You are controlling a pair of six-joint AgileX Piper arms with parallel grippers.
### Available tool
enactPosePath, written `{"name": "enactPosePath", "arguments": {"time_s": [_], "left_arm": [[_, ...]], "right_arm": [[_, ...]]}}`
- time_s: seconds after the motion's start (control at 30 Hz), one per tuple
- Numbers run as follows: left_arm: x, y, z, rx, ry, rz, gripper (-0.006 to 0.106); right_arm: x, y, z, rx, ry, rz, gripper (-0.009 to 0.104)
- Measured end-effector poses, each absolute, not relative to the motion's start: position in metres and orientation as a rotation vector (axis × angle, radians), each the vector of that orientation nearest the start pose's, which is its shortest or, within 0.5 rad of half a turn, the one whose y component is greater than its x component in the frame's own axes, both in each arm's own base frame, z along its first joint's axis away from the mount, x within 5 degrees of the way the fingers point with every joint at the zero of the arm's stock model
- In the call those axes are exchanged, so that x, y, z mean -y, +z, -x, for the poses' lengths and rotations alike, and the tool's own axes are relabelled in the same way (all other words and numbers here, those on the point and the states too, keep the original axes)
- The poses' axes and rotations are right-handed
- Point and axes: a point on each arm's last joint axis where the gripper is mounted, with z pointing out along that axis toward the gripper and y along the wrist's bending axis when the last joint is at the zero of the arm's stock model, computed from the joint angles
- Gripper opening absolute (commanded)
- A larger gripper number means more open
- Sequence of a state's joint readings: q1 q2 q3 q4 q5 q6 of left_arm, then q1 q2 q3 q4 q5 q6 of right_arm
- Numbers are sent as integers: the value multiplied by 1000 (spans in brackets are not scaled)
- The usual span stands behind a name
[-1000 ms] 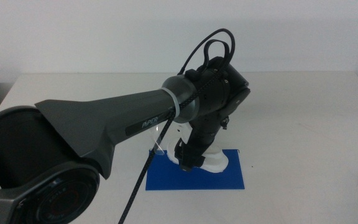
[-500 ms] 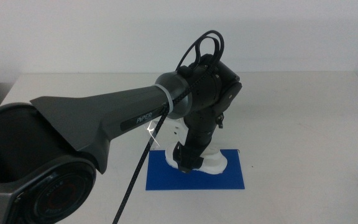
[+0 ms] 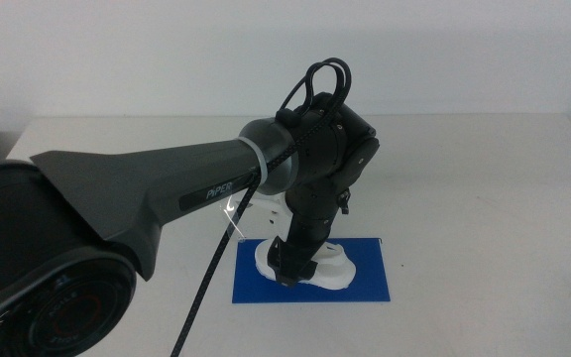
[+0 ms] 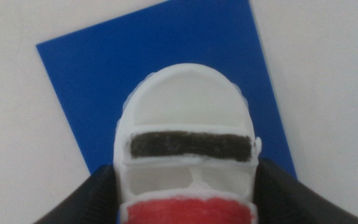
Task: Use one arm to grab the shoe from the table and place it on the mat.
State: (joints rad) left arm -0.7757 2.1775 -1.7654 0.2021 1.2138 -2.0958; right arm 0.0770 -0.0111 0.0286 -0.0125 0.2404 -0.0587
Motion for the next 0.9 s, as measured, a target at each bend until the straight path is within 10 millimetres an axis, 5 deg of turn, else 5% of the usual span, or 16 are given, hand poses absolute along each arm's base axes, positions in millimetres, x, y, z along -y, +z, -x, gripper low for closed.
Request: {"name": "enactPosePath", "arguments": {"time_s": [0.27, 0.3, 0.5, 0.53, 0.7, 0.9], "left_arm": [[297, 175, -328, -2394, 22, 1730, 2], [297, 175, -328, -2395, 22, 1731, 22], [298, 174, -327, -2401, 17, 1745, 54], [298, 174, -327, -2401, 16, 1744, 75], [298, 174, -327, -2401, 16, 1744, 87], [301, 183, -330, -2394, -28, 1744, 87]], "right_arm": [[-4, 182, -55, -1737, 2, 126, 78], [-4, 182, -55, -1737, 2, 126, 78], [-4, 182, -55, -1737, 2, 126, 78], [-4, 182, -55, -1737, 2, 126, 78], [-4, 182, -55, -1737, 2, 126, 78], [-4, 182, -55, -1737, 2, 126, 78]]}}
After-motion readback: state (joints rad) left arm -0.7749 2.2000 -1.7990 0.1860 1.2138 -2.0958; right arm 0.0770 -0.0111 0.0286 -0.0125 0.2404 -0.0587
